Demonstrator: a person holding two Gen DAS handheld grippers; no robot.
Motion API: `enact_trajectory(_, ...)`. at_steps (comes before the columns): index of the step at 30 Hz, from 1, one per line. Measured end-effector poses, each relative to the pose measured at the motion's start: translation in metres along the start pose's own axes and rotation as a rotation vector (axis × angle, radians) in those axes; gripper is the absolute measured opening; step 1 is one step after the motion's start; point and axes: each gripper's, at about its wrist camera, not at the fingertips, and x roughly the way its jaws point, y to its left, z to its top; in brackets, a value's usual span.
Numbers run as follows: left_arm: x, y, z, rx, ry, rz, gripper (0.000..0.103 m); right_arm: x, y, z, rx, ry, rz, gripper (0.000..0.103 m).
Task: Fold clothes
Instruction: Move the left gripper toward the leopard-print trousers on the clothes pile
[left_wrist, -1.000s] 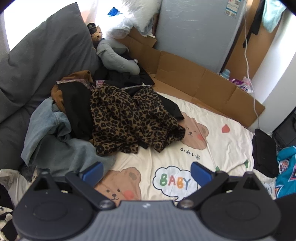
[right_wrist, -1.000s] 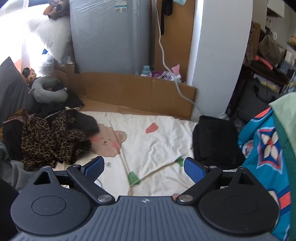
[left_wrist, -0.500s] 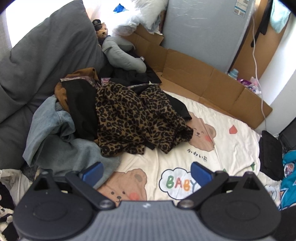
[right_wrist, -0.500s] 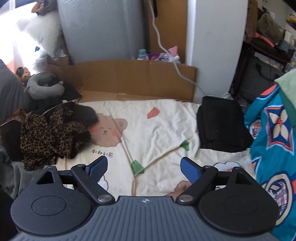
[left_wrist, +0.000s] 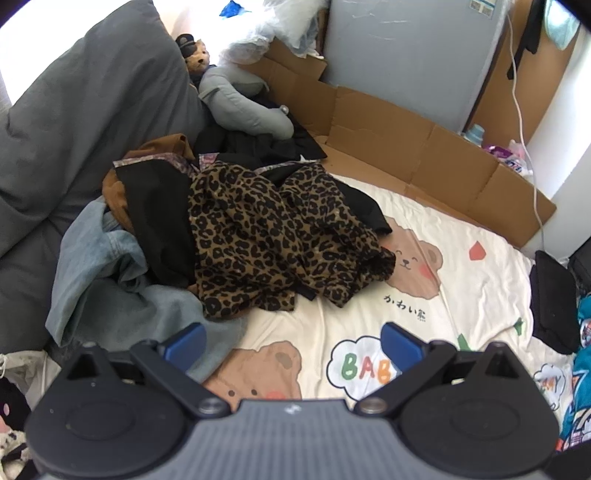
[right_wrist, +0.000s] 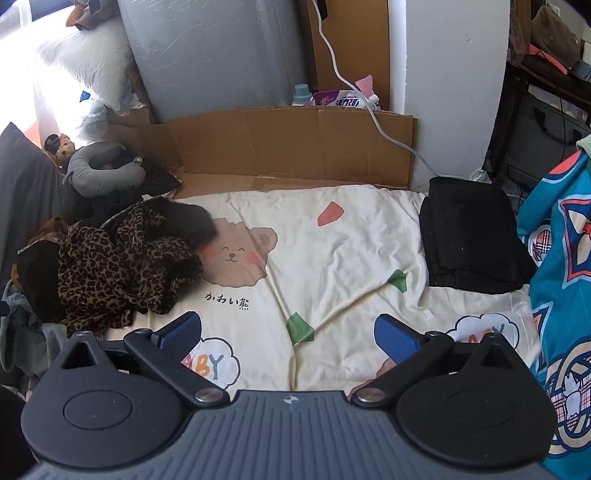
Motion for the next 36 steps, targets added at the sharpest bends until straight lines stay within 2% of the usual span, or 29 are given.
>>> enact_trajectory(9,0.016,-0.009,0.016,0.042,-0.018,0.007,0.102,0.018,0.003,-0.002,-0.036,-0.01,-0.014,0.103)
enact_trajectory(16,0.034,-0.011,0.028,0.033,-0.021,-0.028,0.1,0.035,0.001,0.003,-0.005,-0.019,0.028,0.103)
enact_trajectory(20,0.044,-0.015,0.029,0.06,-0.015,-0.007,0.1,0.052,0.008,-0.001,-0.032,-0.002,0.055,0.1)
enact_trajectory(26,0.065,-0.01,0.031,0.068,-0.029,-0.013,0.097,0.08,0.011,-0.005,0.007,0.013,0.11,0.099)
enact_trajectory(30,0.087,-0.006,0.035,0.067,-0.059,-0.028,0.096,0.111,0.014,-0.004,0.013,0.012,0.154,0.085)
enact_trajectory(33,0.109,-0.004,0.037,0.053,-0.064,-0.054,0.093,0.138,0.017,-0.005,0.02,0.025,0.163,0.079)
enact_trajectory(36,0.135,-0.008,0.032,0.082,-0.051,-0.046,0.09,0.162,0.022,-0.012,0.019,0.049,0.176,0.077)
